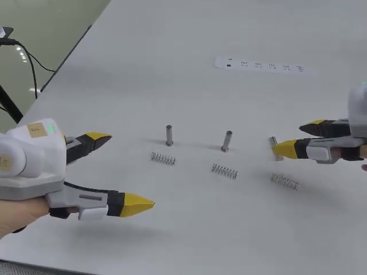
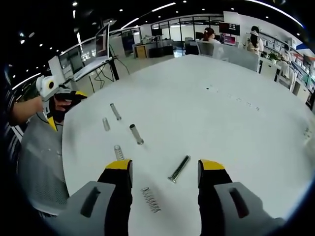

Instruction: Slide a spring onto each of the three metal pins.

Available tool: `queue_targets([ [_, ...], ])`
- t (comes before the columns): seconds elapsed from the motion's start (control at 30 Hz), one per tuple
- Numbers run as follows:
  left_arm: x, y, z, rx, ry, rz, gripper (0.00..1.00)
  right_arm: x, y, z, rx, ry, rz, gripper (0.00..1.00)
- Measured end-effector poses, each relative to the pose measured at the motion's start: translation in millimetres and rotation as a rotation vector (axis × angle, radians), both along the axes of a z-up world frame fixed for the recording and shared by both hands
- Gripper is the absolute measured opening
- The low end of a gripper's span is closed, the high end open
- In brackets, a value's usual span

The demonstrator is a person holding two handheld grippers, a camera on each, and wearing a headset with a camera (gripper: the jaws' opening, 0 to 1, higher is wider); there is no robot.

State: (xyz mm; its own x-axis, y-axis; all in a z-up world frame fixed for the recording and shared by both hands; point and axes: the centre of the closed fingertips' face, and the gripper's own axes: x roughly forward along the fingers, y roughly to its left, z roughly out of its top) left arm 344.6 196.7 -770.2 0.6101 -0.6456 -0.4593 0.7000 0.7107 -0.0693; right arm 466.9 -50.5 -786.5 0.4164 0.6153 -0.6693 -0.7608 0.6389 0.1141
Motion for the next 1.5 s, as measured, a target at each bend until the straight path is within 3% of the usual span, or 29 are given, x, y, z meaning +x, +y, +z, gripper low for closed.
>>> queue_targets([
  [0.47, 2.8, 0.1, -1.9, 0.001, 0.008, 0.001, 0.97, 17.0, 3.5, -15.1, -0.033, 0.078, -0.017, 0.41],
  [0.8, 4.6, -1.1, -1.9, 0.002, 0.009, -0.005, 0.97, 33.5, 1.3, -32.4, -0.082, 0.149, -0.077, 0.30],
  [1.03, 3.8, 1.2, -3.2, 0.002, 0.014, 0.000, 0.98, 36.5, 5.2, -42.4, -0.077, 0.196, -0.107, 0.27],
  [1.5, 0.8, 6.6, -4.7, 0.001, 0.019, 0.014, 0.97, 42.7, 1.3, -67.4, -0.137, 0.270, -0.186, 0.20],
])
